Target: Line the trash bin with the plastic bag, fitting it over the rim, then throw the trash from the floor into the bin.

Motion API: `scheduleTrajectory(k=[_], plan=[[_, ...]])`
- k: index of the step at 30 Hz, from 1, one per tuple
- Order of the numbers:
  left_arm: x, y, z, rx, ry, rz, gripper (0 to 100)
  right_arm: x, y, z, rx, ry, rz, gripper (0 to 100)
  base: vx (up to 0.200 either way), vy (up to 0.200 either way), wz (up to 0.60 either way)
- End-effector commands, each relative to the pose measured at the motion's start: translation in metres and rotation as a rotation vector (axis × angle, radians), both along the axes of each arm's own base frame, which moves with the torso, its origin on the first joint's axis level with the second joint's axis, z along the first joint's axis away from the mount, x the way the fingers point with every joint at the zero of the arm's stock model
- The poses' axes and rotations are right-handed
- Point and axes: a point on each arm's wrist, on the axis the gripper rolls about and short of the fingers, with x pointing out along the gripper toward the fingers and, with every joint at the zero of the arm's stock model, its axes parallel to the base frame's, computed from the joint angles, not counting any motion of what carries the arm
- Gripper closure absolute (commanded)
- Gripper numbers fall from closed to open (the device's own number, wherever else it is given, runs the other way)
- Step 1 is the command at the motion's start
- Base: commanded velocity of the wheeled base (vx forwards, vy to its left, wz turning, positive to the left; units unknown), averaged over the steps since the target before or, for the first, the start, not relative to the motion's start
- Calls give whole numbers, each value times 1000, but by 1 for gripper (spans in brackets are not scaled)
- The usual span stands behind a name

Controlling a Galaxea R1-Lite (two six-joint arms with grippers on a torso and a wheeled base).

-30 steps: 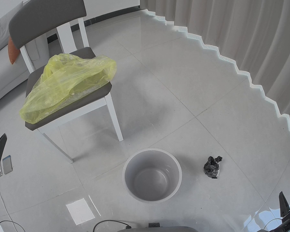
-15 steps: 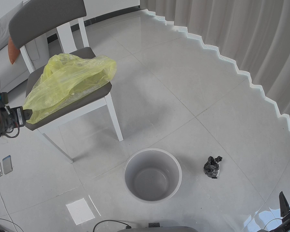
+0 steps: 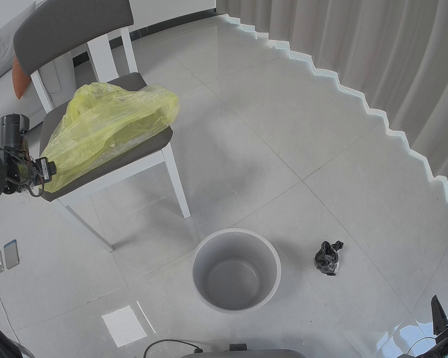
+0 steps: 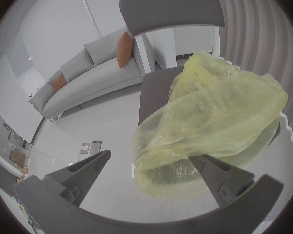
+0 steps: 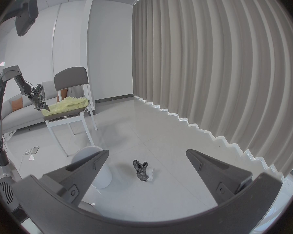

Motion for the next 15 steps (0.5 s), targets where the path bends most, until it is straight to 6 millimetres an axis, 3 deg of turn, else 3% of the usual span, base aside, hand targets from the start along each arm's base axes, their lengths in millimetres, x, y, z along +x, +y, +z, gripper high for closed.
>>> scheduleTrajectory(k=[1,8,15], plan=[[-3,-2,-5,-2,19,-7,0,0,0,-5,1,1,0,0,0,0,0],[-25,-13,2,7,4,-38,0,0,0,-5,3,1,0,0,0,0,0],[-20,-1,-9,-3,42,2,0,0,0,-5,4,1,0,0,0,0,0]])
